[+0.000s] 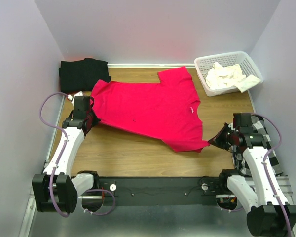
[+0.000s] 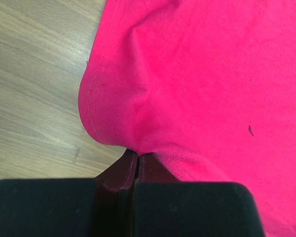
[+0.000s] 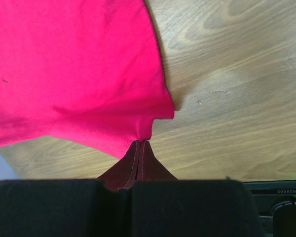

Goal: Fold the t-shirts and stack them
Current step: Flatten out the tshirt, then fold the flattened tshirt in 1/3 of the way

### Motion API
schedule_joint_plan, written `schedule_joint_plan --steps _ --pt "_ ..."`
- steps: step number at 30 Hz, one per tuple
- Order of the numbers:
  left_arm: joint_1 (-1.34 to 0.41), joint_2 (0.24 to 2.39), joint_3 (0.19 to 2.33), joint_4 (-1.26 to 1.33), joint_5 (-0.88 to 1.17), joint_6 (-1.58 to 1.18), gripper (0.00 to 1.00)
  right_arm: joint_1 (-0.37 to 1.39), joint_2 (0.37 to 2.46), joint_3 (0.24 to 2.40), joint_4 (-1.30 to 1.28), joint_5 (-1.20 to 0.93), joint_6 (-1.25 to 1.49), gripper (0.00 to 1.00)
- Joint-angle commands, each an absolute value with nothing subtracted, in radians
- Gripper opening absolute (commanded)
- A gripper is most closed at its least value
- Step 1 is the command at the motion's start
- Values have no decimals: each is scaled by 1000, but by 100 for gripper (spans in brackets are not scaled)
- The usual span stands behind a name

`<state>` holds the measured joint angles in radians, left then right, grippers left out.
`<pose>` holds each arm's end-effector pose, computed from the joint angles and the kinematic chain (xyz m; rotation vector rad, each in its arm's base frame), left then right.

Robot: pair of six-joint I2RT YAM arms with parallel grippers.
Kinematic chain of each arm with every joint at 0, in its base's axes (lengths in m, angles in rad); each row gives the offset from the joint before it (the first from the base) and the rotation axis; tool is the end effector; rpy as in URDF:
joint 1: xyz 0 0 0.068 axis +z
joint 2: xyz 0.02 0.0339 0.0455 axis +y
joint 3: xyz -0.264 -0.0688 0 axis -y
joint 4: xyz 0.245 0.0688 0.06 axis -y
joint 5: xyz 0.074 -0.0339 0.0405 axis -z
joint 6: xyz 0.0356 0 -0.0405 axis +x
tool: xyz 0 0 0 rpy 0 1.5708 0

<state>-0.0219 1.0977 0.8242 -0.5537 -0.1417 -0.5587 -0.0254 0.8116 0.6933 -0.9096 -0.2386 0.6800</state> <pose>0.2258 0.0001 0.2597 -0.6972 2.2857 -0.1042 0.1449 0.0047 0.2427 0.8331 2.5195 0.5384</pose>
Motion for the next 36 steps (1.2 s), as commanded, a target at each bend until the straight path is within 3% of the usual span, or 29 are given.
schedule_joint_plan --steps 1,16,26,36 --pt "-26 1092 844 -575 -164 -597 0 -26 828 721 -917 -173 681 1" --pt "-28 1226 874 -723 -72 -538 0 -28 913 966 -1011 184 707 1" --pt "-31 1319 862 -692 -14 -492 0 -26 856 976 -1109 250 727 1" --pt "-34 1310 824 -692 -5 -479 0 -28 853 887 -1075 178 744 1"
